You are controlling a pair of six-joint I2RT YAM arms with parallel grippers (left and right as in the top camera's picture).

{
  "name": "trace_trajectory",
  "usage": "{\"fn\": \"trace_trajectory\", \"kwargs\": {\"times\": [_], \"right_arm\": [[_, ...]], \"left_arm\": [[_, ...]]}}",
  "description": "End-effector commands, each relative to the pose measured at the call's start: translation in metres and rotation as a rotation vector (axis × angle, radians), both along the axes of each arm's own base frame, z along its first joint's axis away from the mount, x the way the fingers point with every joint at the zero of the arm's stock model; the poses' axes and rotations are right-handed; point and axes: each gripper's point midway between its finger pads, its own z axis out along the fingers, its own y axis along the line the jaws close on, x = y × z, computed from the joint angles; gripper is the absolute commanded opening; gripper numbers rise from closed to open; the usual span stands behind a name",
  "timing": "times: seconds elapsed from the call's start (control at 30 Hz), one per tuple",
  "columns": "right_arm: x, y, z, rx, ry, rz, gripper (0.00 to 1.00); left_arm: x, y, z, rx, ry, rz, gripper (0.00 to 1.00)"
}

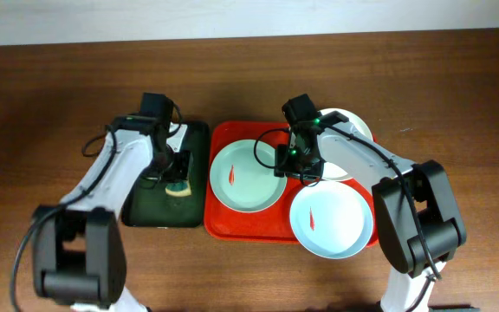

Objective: Clean dirty plates on tray and stack at the side
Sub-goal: 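Lift the sponge with the left gripper and carry it toward the plate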

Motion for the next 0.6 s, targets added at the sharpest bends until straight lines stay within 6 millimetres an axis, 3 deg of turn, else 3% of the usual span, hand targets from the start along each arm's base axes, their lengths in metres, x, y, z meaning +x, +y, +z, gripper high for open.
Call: {"fn": "trace_trajectory", "kwargs": {"times": [0.0, 0.2, 0.23, 0.27, 0.3, 0.33, 0.43, 0.5, 0.57], "right_arm": [[0.0, 0.002, -0.003, -0.004, 0.001, 0.012, 0.5], [0.0, 0.002, -0.003, -0.004, 0.0, 0.012, 0.52], [0.0, 0.002, -0.003, -0.004, 0.001, 0.012, 0.5], [0.0, 0.002, -0.003, -0.003, 0.001, 0.011, 0.4], [0.0, 0.002, -0.003, -0.003, 0.001, 0.011, 0.25], [-0.001, 0.002, -0.003, -0.003, 0.002, 0.011, 0.2], [-0.006, -0.001, -0.004, -0.013, 0.026, 0.011, 0.28], [-0.01, -0.002, -0.004, -0.019, 0.039, 0.012, 0.25], [-0.012, -0.003, -0.004, -0.024, 0.051, 0.011, 0.2]], "left_arm": [[0.005, 0.003, -0.024, 0.024, 0.043, 0.003, 0.0], [0.003, 0.005, -0.055, 0.04, 0.104, 0.003, 0.0], [0.003, 0.005, -0.055, 0.039, 0.106, 0.004, 0.0], [0.004, 0.005, -0.052, 0.038, 0.097, 0.011, 0.0], [0.008, 0.004, -0.043, 0.034, 0.071, 0.011, 0.0], [0.013, 0.003, -0.031, 0.029, 0.034, 0.013, 0.0], [0.026, 0.01, 0.016, 0.047, -0.108, 0.071, 0.0], [0.032, 0.012, 0.044, 0.052, -0.2, 0.076, 0.0], [0.033, 0.016, 0.057, 0.066, -0.24, 0.082, 0.0]]}}
